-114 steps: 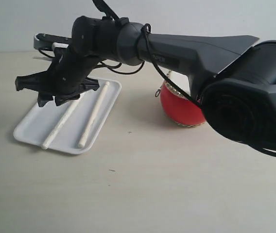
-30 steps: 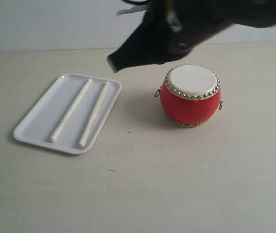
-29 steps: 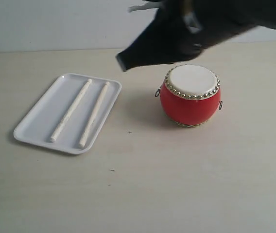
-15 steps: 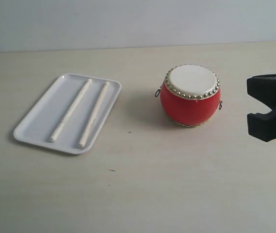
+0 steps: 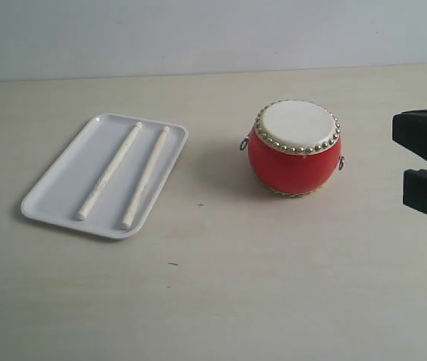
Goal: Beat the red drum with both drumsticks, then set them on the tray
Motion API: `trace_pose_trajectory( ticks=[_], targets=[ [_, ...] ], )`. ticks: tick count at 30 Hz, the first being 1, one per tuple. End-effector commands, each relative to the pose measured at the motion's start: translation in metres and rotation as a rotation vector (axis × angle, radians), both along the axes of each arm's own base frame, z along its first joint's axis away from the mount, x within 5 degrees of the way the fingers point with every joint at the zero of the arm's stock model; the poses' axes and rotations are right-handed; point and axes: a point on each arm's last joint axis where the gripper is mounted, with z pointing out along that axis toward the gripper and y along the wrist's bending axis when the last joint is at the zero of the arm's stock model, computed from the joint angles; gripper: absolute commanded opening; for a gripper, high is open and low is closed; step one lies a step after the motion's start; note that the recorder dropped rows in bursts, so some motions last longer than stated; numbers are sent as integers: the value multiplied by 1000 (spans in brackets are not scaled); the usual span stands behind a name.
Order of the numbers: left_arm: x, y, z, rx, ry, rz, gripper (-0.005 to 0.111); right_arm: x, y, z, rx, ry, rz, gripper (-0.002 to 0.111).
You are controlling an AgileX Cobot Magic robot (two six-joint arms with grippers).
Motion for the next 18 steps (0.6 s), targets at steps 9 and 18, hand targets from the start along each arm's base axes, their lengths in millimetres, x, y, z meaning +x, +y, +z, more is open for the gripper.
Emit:
trace_pose_trajectory(
  ticks=[9,18],
  targets=[
    [-1,1,0,23,-23,-1,0,-1,0,-1,3,-4,8,0],
    [-20,14,-16,14,-165,125,0,-1,0,-1,3,-4,8,0]
  ],
)
